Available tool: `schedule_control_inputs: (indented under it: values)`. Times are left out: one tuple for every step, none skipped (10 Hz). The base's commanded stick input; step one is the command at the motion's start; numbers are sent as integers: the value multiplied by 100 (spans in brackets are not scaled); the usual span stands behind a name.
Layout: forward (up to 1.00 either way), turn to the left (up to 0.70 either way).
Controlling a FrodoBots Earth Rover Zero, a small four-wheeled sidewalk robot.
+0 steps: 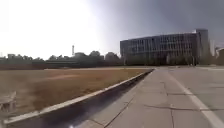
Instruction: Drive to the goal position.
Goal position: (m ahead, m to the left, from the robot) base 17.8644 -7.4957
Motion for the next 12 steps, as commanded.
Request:
schedule_control_inputs:
  values:
    - [70,-32]
    - [70,-32]
    - [70,-32]
    - [70,-32]
    - [70,-32]
    - [17,-24]
    - [5,-1]
    - [4,0]
    - [4,0]
    - [4,0]
    - [4,0]
    - [4,0]
